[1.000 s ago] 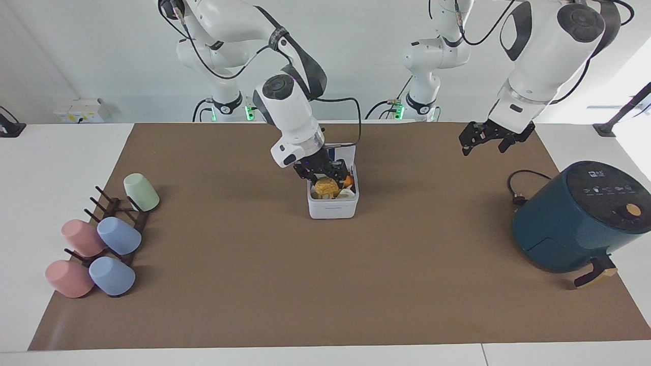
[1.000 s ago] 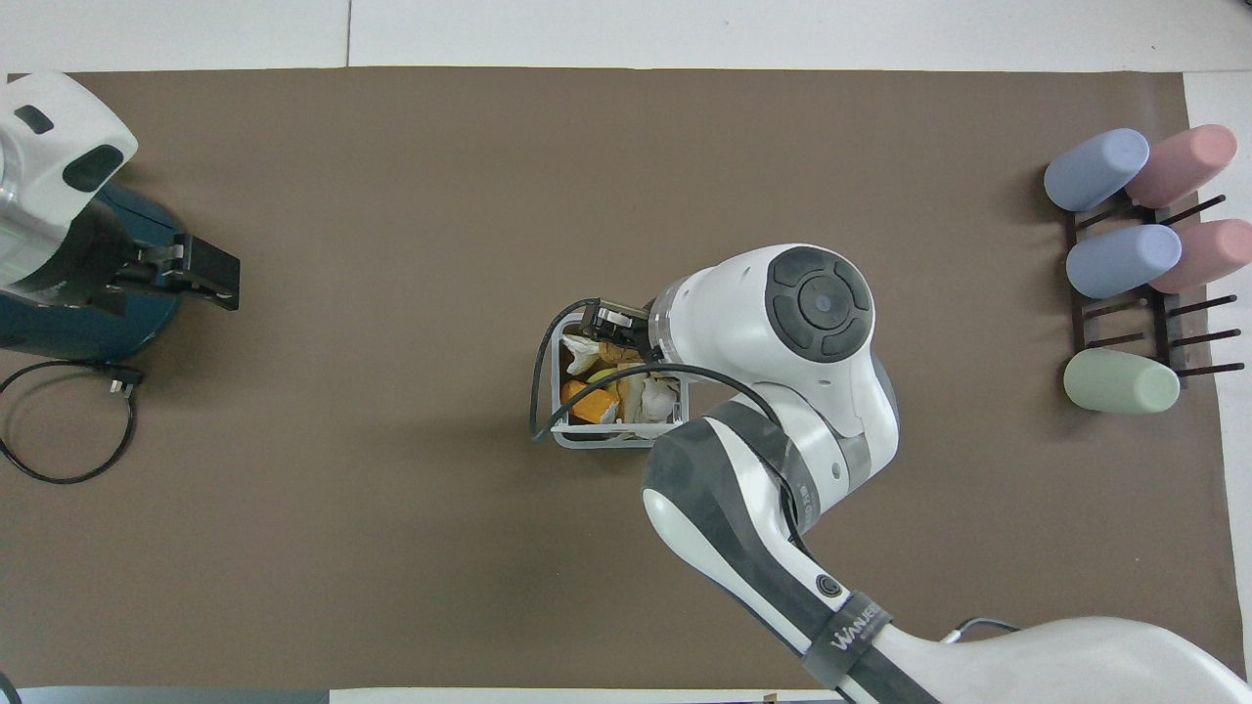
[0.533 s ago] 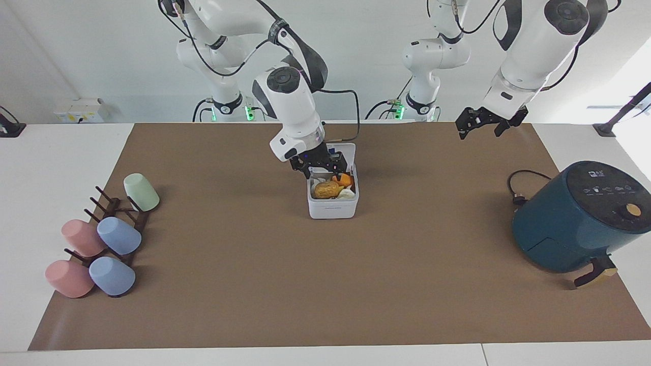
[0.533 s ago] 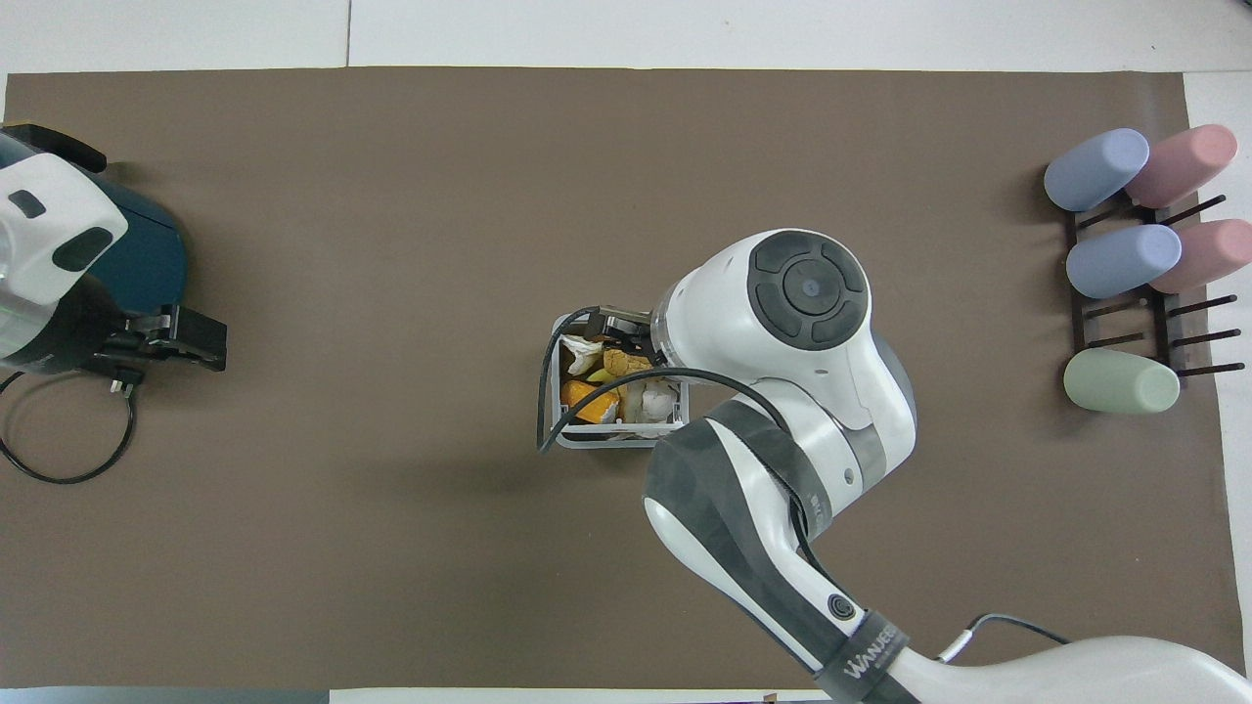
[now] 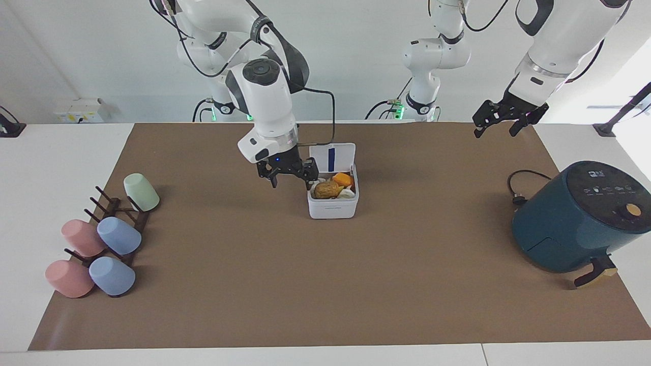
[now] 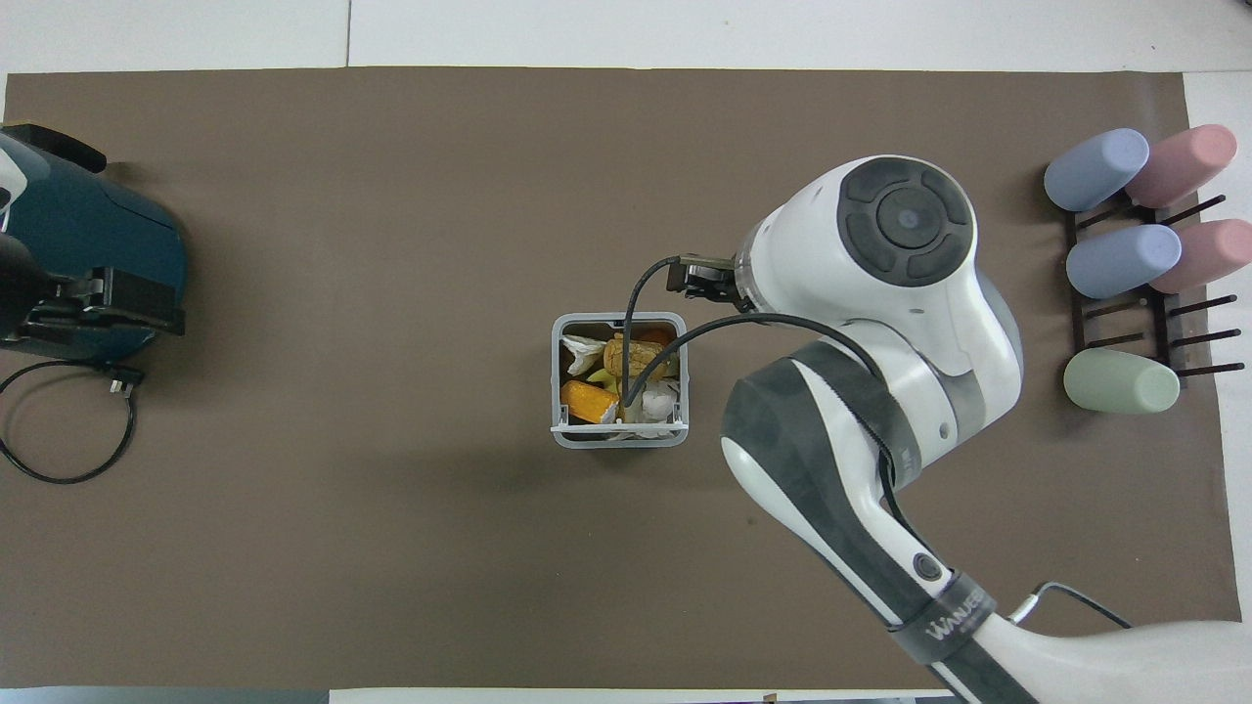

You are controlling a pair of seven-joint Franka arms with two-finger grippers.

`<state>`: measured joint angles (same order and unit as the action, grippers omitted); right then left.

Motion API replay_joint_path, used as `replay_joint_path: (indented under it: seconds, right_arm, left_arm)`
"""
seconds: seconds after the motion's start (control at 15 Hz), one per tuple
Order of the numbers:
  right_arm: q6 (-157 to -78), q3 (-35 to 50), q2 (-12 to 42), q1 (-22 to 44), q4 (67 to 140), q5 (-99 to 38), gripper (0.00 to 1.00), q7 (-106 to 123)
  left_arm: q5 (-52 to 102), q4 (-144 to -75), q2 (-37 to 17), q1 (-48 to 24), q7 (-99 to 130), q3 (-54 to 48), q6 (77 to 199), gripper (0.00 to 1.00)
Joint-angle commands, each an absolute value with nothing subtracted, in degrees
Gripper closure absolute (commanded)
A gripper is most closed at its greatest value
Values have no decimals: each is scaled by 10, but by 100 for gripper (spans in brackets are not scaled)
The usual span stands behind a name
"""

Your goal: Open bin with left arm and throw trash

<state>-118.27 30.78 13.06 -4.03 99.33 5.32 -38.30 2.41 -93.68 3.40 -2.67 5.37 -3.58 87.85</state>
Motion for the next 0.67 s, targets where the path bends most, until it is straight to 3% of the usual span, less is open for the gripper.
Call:
replay_joint_path:
  seconds: [0.0,0.33,0.6]
  right_arm:
    - [-1173,312,127,-57,985,63,0,-344]
    - [-1178,312,127,-99,986,62,0,-271]
    - [-1152,201,95,-62,993,62,0,-191]
  left_arm:
    - [21,-930,27,-34,43,-34,867,0]
    - [13,-931,27,-33,31,-49,869,0]
    - [-9,-930,27,-34,31,-51,871,0]
